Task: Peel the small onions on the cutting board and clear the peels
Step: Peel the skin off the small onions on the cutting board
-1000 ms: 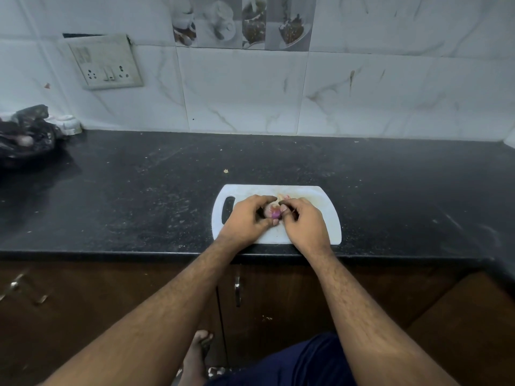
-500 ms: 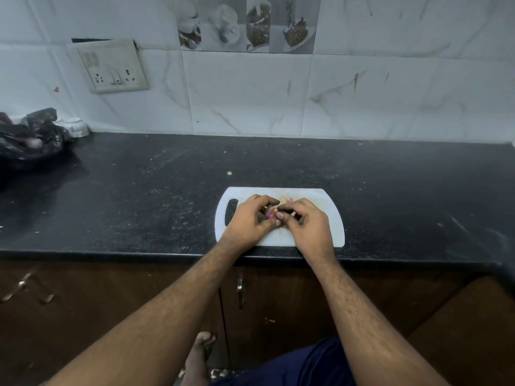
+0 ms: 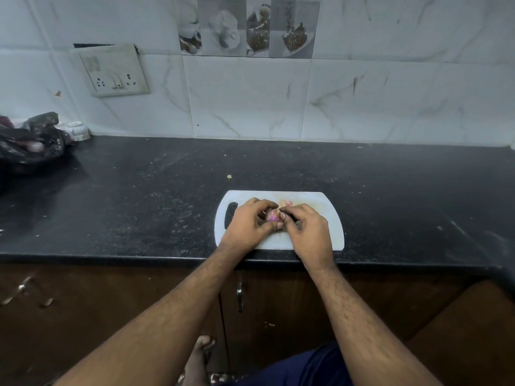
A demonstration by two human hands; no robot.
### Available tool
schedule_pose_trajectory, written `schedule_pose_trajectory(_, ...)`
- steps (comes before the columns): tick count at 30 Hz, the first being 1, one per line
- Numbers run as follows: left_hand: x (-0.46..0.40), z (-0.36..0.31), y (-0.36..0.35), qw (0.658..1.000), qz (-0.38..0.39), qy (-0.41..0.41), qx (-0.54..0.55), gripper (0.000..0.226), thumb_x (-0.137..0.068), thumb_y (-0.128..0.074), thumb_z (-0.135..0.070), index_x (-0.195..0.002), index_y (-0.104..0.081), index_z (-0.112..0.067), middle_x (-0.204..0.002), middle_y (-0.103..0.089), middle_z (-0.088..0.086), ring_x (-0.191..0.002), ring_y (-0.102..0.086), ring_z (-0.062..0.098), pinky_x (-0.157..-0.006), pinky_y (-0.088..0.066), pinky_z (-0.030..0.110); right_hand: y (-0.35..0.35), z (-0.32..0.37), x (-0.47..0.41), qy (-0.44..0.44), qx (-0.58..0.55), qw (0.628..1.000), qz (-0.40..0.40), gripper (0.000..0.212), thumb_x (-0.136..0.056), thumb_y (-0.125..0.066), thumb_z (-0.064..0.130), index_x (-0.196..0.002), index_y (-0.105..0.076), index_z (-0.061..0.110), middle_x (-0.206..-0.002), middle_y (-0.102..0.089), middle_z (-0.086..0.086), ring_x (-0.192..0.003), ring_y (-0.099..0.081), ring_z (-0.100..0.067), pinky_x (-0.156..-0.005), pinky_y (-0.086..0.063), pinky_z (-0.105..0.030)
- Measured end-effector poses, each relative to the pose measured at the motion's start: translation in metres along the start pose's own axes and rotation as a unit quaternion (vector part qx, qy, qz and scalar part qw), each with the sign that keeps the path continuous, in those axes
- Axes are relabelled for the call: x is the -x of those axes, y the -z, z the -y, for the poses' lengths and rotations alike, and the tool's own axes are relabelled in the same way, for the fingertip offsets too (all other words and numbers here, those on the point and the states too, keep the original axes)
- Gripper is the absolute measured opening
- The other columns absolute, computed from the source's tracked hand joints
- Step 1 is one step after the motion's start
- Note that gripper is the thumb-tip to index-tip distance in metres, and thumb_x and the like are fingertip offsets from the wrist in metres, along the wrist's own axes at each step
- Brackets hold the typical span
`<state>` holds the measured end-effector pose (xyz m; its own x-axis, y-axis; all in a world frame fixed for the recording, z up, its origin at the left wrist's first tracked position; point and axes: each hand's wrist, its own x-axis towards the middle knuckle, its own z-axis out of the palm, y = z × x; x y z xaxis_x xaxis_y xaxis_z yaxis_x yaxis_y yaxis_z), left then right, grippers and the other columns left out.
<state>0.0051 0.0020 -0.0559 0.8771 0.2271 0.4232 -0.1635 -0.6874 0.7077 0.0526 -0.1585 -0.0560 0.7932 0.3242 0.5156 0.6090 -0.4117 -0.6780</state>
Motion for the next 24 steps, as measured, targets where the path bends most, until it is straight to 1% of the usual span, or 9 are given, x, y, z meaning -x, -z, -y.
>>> schedule_pose_trajectory(2, 0.000, 0.001, -0.001, 1.000, 0.008, -0.006, -0.010, 0.033, -0.084, -0.084, -0.025, -0.112, -0.071, -0.016, -0.101, -0.064, -0.003, -0.088, -0.060, 0.008, -0.076, -0.041, 0.003, 0.002, 0.002, 0.001, -0.021, -0.019, 1.000, -0.004, 0.020, -0.092, -0.075, 0.021, -0.111, -0.078, 0.018, -0.097, -0.073, 0.011, -0.088, -0.066, -0.004, -0.082, -0.057, -0.025)
schedule_pose_trajectory(4, -0.001, 0.001, -0.002, 1.000, 0.014, -0.006, -0.015, 0.030, -0.084, -0.084, -0.023, -0.107, -0.069, -0.012, -0.098, -0.059, -0.008, -0.086, -0.058, 0.005, -0.076, -0.040, 0.003, 0.004, 0.002, -0.001, -0.053, -0.049, 0.997, -0.006, 0.020, -0.090, -0.077, 0.021, -0.109, -0.079, 0.018, -0.092, -0.072, 0.015, -0.086, -0.066, 0.004, -0.077, -0.052, -0.010)
schedule_pose_trajectory(6, -0.001, 0.001, -0.002, 1.000, 0.017, 0.000, -0.011, 0.031, -0.082, -0.086, -0.023, -0.104, -0.068, -0.010, -0.097, -0.057, -0.010, -0.085, -0.056, 0.002, -0.076, -0.040, 0.005, 0.004, 0.002, -0.003, -0.079, -0.060, 0.995, -0.006, 0.019, -0.088, -0.078, 0.023, -0.107, -0.080, 0.019, -0.088, -0.070, 0.020, -0.085, -0.065, 0.009, -0.074, -0.049, -0.005)
schedule_pose_trajectory(8, -0.001, 0.000, -0.002, 1.000, 0.021, 0.001, -0.006, 0.030, -0.080, -0.087, -0.023, -0.098, -0.065, -0.013, -0.097, -0.057, -0.009, -0.084, -0.056, 0.002, -0.075, -0.040, 0.005, 0.003, 0.001, -0.003, -0.093, -0.058, 0.994, -0.011, 0.019, -0.088, -0.079, 0.025, -0.106, -0.080, 0.022, -0.087, -0.071, 0.022, -0.086, -0.066, 0.008, -0.078, -0.053, -0.011)
schedule_pose_trajectory(10, -0.002, -0.001, -0.002, 1.000, 0.027, -0.004, -0.009, 0.029, -0.081, -0.087, -0.024, -0.092, -0.060, -0.020, -0.097, -0.055, -0.012, -0.085, -0.056, 0.001, -0.075, -0.040, 0.005, 0.002, -0.001, -0.004, -0.102, -0.054, 0.993, -0.023, 0.020, -0.087, -0.080, 0.027, -0.106, -0.080, 0.023, -0.092, -0.075, 0.019, -0.088, -0.068, 0.005, -0.081, -0.057, -0.019)
schedule_pose_trajectory(12, -0.001, -0.002, -0.003, 0.999, 0.030, -0.010, -0.019, 0.029, -0.084, -0.084, -0.026, -0.090, -0.056, -0.023, -0.097, -0.053, -0.012, -0.086, -0.057, 0.003, -0.075, -0.041, 0.006, 0.002, -0.002, -0.006, -0.114, -0.053, 0.992, -0.028, 0.020, -0.086, -0.080, 0.029, -0.105, -0.080, 0.024, -0.096, -0.077, 0.016, -0.089, -0.069, 0.003, -0.082, -0.058, -0.024)
schedule_pose_trajectory(17, 0.000, -0.002, -0.003, 0.999, 0.028, -0.016, -0.010, 0.027, -0.087, -0.081, -0.028, -0.089, -0.055, -0.026, -0.097, -0.055, -0.010, -0.086, -0.059, 0.009, -0.072, -0.041, 0.006, 0.004, -0.002, -0.009, -0.139, -0.056, 0.989, -0.015, 0.022, -0.086, -0.080, 0.030, -0.107, -0.080, 0.023, -0.099, -0.078, 0.013, -0.089, -0.068, 0.002, -0.082, -0.056, -0.023)
schedule_pose_trajectory(21, -0.001, -0.003, -0.005, 0.999, 0.029, -0.021, -0.008, 0.026, -0.088, -0.080, -0.030, -0.089, -0.054, -0.028, -0.099, -0.058, -0.005, -0.085, -0.059, 0.012, -0.071, -0.041, 0.008, 0.004, -0.001, -0.009, -0.172, -0.048, 0.984, -0.018, 0.023, -0.086, -0.079, 0.033, -0.108, -0.080, 0.026, -0.099, -0.077, 0.015, -0.086, -0.065, 0.002, -0.074, -0.051, -0.020)
schedule_pose_trajectory(24, -0.002, -0.002, -0.005, 0.999, 0.029, -0.022, -0.008, 0.024, -0.090, -0.078, -0.031, -0.089, -0.055, -0.028, -0.101, -0.060, -0.001, -0.087, -0.060, 0.014, -0.073, -0.043, 0.014, 0.003, 0.000, -0.011, -0.193, -0.048, 0.980, -0.015, 0.023, -0.086, -0.078, 0.036, -0.108, -0.079, 0.028, -0.098, -0.077, 0.016, -0.088, -0.067, 0.000, -0.077, -0.054, -0.026)
